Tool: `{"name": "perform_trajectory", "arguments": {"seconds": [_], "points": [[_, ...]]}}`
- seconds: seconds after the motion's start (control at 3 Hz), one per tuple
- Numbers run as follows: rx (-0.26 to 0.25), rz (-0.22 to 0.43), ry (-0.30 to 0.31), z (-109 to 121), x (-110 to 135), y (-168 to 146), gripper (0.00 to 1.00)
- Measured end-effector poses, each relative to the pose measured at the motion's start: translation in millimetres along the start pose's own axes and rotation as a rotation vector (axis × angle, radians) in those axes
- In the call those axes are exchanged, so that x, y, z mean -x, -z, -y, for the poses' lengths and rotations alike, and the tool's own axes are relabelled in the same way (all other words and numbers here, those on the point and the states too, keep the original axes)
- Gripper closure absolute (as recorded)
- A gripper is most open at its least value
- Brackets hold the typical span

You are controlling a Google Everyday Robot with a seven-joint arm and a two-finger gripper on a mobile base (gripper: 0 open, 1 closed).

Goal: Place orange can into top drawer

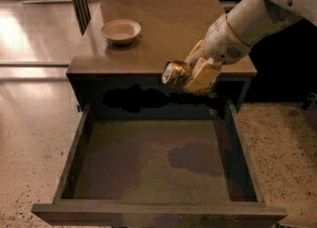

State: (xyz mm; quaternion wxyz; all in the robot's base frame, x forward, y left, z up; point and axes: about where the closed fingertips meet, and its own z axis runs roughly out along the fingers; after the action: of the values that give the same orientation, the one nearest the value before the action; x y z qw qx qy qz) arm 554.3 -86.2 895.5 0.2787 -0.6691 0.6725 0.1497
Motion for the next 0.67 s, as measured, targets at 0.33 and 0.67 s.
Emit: {"name": "perform_trajectory", "arguments": {"seconds": [0.33,0.67], "points": [[0.036,0.052,-0.02,-41.3,-19.2,-39.8,1.0],[0.087,0.099,-0.052,-77.8,-43.8,-85.8,1.0]]}}
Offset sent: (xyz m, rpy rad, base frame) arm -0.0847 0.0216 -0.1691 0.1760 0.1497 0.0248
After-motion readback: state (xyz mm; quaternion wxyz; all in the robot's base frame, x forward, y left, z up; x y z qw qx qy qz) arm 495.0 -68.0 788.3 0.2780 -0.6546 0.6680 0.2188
